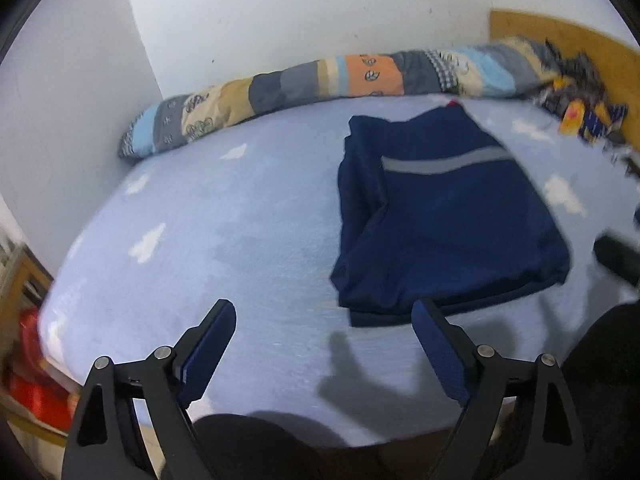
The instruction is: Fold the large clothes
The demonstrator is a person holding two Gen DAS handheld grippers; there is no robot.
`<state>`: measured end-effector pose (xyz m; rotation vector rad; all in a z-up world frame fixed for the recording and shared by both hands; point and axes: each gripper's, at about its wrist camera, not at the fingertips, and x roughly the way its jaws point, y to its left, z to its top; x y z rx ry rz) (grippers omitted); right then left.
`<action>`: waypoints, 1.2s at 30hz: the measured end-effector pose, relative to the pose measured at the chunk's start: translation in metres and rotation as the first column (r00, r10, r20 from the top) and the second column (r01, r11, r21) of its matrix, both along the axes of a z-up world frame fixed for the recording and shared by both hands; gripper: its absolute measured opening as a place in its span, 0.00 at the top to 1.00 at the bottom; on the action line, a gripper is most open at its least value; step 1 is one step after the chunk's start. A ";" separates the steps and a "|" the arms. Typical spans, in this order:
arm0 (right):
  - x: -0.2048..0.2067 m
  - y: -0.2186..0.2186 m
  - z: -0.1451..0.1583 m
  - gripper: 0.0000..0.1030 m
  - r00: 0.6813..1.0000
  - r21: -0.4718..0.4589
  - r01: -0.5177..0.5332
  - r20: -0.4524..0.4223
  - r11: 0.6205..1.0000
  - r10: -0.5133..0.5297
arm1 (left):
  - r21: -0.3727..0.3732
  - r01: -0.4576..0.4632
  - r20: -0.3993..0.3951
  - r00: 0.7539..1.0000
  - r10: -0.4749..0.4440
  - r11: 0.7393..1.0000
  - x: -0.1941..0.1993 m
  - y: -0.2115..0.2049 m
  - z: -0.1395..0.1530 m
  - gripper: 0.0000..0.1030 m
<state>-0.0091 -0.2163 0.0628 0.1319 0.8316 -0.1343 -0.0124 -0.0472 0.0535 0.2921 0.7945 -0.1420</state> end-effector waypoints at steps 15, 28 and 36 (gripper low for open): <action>0.031 -0.022 -0.029 0.02 0.996 0.056 0.035 -0.089 0.998 -0.030 | -0.005 0.024 -0.071 0.997 -0.024 1.000 0.025 -0.017 -0.019 0.12; 0.029 -0.013 -0.029 0.02 0.996 0.023 0.018 -0.093 1.000 -0.016 | -0.026 0.024 -0.073 0.997 -0.026 0.999 0.023 -0.018 -0.018 0.12; 0.031 -0.009 -0.027 0.02 0.995 0.003 0.008 -0.102 1.000 -0.008 | -0.038 0.025 -0.080 0.996 -0.028 0.999 0.022 -0.018 -0.015 0.12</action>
